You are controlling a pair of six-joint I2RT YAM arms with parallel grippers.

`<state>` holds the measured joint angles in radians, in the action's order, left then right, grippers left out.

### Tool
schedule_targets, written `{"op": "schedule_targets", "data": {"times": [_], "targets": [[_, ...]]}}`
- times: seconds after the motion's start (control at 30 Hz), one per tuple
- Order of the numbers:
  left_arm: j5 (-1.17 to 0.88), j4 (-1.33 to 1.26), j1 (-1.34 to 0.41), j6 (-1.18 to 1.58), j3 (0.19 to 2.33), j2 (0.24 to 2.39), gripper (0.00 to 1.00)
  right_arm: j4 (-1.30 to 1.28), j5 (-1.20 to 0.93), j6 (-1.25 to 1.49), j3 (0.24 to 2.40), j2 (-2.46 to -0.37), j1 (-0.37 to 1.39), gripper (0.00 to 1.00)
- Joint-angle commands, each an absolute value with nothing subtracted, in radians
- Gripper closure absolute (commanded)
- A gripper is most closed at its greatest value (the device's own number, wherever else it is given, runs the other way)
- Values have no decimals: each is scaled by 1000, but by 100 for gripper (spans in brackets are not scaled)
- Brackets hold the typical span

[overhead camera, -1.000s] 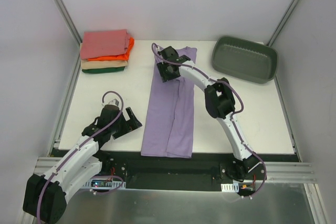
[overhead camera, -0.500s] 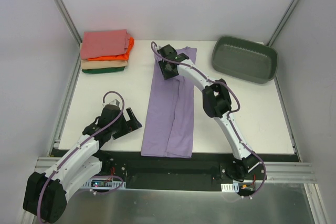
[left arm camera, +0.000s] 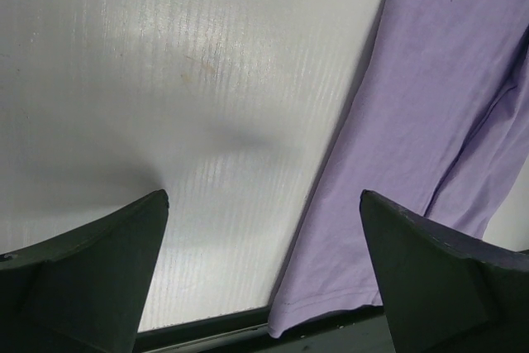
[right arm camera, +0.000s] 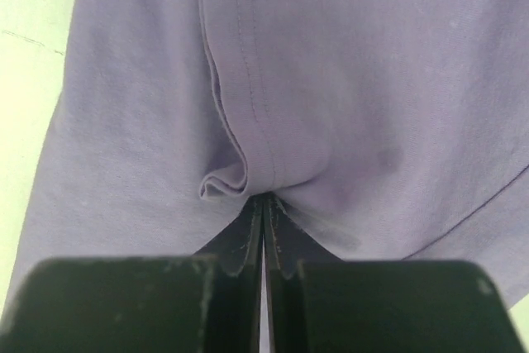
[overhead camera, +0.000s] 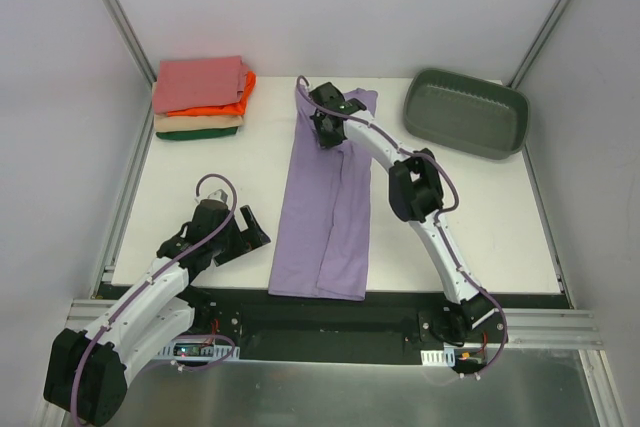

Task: Fold and stack the t-shirts
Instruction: Rotate the tshirt 90 degrees

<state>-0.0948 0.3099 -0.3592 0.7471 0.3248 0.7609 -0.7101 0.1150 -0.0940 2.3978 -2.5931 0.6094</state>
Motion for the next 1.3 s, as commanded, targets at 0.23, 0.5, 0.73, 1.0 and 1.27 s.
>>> {"op": "schedule_targets", "data": {"times": [0.23, 0.5, 0.73, 1.0, 1.27], "targets": [[-92, 319, -357, 726, 359, 742, 1, -647, 38, -138, 2240, -2401, 607, 97], [-184, 194, -357, 744, 527, 794, 1, -531, -69, -143, 1826, -1970, 621, 61], [-258, 5, -356, 718, 760, 1202, 1, -251, -323, 38, 1079, -1538, 638, 29], [-431, -31, -351, 635, 1222, 1757, 1, -71, -451, 86, 789, -1390, 798, 4], [-468, -32, -351, 646, 1529, 2080, 24, -6, -522, 98, 602, -1379, 821, 4]]}}
